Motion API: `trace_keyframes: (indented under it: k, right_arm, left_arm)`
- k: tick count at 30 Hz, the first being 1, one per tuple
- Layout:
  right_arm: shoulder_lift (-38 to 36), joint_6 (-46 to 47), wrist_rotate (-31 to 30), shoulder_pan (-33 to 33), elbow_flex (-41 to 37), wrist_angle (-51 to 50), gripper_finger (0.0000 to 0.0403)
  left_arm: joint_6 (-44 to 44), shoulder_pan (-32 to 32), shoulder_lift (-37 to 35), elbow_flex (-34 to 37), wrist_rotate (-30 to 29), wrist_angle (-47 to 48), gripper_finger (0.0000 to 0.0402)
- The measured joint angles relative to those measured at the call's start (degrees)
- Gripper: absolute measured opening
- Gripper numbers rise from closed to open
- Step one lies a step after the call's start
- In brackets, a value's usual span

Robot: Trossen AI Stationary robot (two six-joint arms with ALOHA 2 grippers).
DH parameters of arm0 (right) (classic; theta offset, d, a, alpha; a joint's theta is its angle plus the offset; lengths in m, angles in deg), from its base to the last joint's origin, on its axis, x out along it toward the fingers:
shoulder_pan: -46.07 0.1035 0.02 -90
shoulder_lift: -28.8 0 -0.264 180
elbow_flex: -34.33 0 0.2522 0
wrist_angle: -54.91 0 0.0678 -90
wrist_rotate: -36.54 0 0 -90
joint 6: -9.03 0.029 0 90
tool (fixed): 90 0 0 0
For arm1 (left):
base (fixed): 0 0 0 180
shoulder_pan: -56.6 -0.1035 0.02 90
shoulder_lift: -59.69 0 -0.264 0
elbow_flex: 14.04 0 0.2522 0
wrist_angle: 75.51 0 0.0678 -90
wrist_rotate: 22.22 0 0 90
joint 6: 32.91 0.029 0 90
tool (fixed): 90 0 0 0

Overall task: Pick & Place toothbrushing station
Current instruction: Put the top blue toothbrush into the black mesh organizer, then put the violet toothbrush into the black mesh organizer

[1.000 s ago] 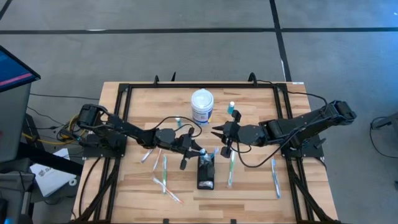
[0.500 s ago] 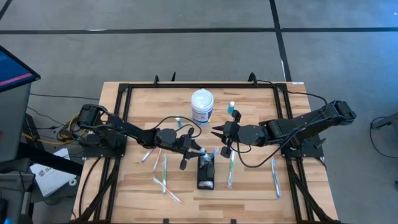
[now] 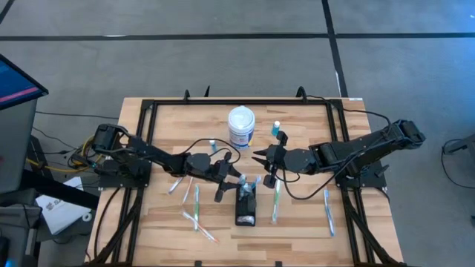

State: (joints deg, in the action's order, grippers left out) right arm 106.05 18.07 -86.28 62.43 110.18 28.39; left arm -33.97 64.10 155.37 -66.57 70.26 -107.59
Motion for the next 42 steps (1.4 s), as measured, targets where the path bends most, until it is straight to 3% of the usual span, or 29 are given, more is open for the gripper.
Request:
trace_keyframes:
  k: [6,13,19,30,42]
  right_arm:
    - [0.0,0.0,0.0,0.0,0.0,0.0,0.0067]
    - [0.0,0.0,0.0,0.0,0.0,-0.1,0.0067]
    - [0.0,0.0,0.0,0.0,0.0,-0.1,0.0067]
    - [0.0,0.0,0.0,0.0,0.0,-0.1,0.0067]
    - [0.0,0.0,0.0,0.0,0.0,-0.5,0.0067]
  left_arm:
    - [-0.2,-1.2,-1.4,0.1,0.0,2.4,0.0162]
    - [-1.2,-1.4,-9.5,4.0,0.0,6.3,0.0178]
    - [-8.4,-1.4,-16.1,9.0,0.0,9.0,0.0173]
    - [-20.1,-1.4,-25.1,9.6,-5.8,31.7,0.0153]
    - [-33.5,-1.4,-26.8,9.6,-6.8,52.8,0.0140]
